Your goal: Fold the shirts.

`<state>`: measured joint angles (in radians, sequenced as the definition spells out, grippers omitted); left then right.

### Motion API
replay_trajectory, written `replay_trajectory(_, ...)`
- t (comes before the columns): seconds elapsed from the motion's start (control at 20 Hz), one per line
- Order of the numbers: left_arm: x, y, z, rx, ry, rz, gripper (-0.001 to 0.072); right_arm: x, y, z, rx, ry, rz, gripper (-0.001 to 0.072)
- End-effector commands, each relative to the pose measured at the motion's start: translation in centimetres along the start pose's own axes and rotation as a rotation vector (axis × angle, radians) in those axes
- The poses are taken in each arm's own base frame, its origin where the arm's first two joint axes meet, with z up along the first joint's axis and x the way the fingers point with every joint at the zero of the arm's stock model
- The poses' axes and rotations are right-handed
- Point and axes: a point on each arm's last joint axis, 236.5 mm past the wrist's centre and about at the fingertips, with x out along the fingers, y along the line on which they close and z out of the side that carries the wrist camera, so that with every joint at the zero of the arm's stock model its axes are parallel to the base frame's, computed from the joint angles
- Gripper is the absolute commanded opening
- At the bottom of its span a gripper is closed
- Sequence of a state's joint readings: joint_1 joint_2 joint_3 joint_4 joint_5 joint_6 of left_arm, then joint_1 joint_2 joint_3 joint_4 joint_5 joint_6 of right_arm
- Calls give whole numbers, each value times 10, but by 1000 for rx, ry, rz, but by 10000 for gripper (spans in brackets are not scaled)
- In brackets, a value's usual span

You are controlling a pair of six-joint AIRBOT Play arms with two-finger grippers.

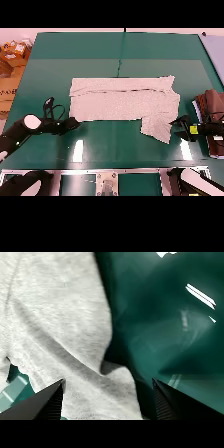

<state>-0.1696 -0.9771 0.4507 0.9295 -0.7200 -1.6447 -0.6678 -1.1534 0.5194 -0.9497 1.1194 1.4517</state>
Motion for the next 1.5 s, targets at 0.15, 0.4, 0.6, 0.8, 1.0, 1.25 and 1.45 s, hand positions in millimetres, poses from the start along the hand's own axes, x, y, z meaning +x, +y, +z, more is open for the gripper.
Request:
replay_trajectory(0.15,37,-4,23,-168,-80,-57,530,35,22,10,-70,-18,31,466)
replay_trajectory(0.4,40,-1,45,-172,-163,-53,528,28,39,22,-120,-47,61,34)
replay_trajectory(0.6,36,1,60,-135,-225,-43,106,20,50,18,-145,-15,81,13)
replay_trajectory(0.8,34,-4,56,-19,-183,-26,20,13,54,9,-166,4,90,12)
replay_trajectory(1.0,20,7,35,140,6,120,20,-8,40,3,-177,-35,-9,12)
replay_trajectory(1.25,-18,35,6,271,254,320,20,-40,5,-13,-165,-76,-196,12)
replay_trajectory(1.45,-32,24,19,332,254,328,20,-56,27,-17,-184,-129,-136,12)
